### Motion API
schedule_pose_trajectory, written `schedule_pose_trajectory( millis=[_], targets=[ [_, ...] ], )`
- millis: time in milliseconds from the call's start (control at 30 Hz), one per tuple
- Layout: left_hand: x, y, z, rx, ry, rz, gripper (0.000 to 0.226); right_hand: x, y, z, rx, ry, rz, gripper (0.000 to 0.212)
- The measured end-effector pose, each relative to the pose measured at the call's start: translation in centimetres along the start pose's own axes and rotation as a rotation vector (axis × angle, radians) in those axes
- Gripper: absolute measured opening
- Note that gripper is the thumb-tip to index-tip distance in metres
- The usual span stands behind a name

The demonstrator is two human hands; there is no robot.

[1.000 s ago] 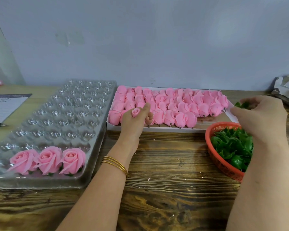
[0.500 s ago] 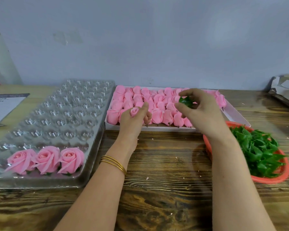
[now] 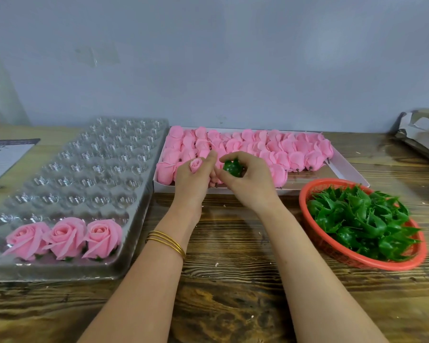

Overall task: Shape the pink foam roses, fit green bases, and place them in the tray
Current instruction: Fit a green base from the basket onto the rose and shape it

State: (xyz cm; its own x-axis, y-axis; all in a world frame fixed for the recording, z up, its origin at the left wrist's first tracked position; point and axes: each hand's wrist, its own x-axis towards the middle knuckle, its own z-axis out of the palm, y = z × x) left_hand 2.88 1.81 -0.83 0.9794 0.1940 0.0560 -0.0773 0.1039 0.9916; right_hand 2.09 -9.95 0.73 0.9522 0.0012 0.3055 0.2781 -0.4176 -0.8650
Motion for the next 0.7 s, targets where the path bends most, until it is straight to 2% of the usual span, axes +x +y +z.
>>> schedule_pose_trajectory(
  millis=[133,333,367,433,467,533,700],
  targets=[
    [0.1,-0.1,0.0,-0.012,0.012,0.002,0.051,-0.1,0.2,0.4,0.011,0.008,0.031,0.026],
    [-0.1,-0.1,0.1,-0.044,0.01,-0.002,0.05,-0.3,-0.4,1.0,0.139,-0.053,0.143,0.059],
    [-0.1,0.0,0.2,-0.058,0.014,-0.005,0.05,-0.3,-0.5,1.1,0.199,-0.07,0.173,0.056],
    [-0.1,0.1,0.1,-0.072,0.022,-0.014,0.051,-0.3,-0.5,1.3,0.29,-0.066,0.184,0.032],
    [0.0,0.1,0.1,-0.071,0.027,-0.015,0.052,-0.2,-0.4,1.4,0.282,-0.044,0.176,0.029],
    [0.0,0.1,0.1,-0.064,0.038,-0.01,0.053,0.0,0.1,1.6,0.223,-0.02,0.162,0.034],
    [0.0,-0.1,0.0,-0.074,0.023,0.011,0.052,0.3,0.8,2.0,0.163,0.016,0.161,0.032]
  ],
)
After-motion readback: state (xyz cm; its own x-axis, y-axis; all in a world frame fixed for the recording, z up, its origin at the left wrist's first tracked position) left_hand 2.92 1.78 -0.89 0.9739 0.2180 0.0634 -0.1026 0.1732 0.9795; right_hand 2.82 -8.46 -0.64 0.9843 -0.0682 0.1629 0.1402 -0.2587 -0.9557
